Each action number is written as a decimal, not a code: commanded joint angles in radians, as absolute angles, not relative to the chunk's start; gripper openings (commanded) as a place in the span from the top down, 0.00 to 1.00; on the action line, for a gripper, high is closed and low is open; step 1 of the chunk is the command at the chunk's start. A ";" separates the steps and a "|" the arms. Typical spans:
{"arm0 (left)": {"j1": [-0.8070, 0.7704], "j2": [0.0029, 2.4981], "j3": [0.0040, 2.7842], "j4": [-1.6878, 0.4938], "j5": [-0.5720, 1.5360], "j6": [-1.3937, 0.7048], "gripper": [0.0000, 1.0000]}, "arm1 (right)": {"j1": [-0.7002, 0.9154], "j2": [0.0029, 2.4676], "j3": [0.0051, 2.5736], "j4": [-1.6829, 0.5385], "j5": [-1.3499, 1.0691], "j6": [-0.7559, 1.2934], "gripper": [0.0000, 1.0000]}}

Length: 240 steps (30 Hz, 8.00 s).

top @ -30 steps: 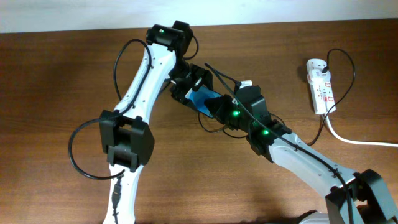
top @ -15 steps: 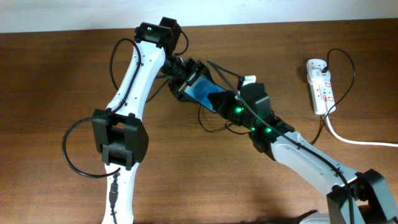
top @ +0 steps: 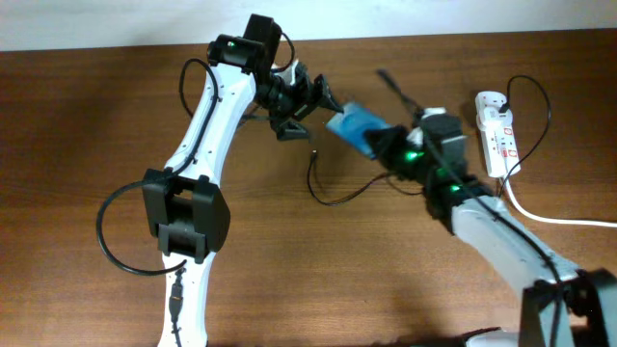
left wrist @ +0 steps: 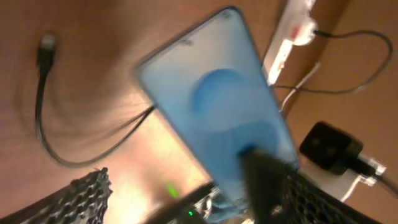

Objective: Plug charger to phone and switch on socket

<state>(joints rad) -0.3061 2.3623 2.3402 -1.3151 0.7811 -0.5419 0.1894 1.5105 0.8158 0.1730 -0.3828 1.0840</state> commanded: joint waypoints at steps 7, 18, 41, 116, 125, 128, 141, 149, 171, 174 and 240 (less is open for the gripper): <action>-0.292 2.341 2.349 -0.950 1.201 -0.544 0.00 | 0.009 1.185 0.823 0.184 -0.358 1.266 0.96; -0.292 2.341 2.349 -0.636 1.309 -0.891 0.21 | 0.294 1.481 0.823 0.607 -0.044 1.775 0.96; -0.333 2.341 2.349 -0.645 0.971 -0.840 0.71 | 0.393 1.562 0.870 0.670 0.049 1.797 0.96; 0.168 2.341 2.349 -1.281 1.320 -0.078 1.00 | 0.460 2.096 1.330 -0.245 -0.329 0.822 0.67; 0.168 2.341 2.349 -1.296 1.320 -0.077 1.00 | 0.460 2.157 1.330 -0.193 -0.346 0.848 0.67; 0.168 2.341 2.349 -1.296 1.320 -0.077 1.00 | 0.460 2.184 1.330 -0.187 -0.344 0.855 0.76; 0.113 2.341 2.349 -1.314 1.306 -0.010 1.00 | 0.279 1.771 1.330 -0.271 -0.695 0.443 0.96; 0.010 2.341 2.349 -1.264 1.472 0.032 1.00 | 0.084 1.380 1.330 -0.616 -0.887 0.324 0.96; -0.110 2.341 2.349 -0.927 1.503 -0.382 1.00 | 0.395 1.350 0.712 0.455 -0.706 1.012 0.96; -0.128 2.341 2.349 -0.905 1.504 -0.400 1.00 | 0.395 1.354 0.712 0.455 -0.691 1.031 0.96; -0.208 2.341 2.349 -0.898 1.502 -0.425 1.00 | 0.364 1.368 0.712 0.507 -0.638 1.031 0.96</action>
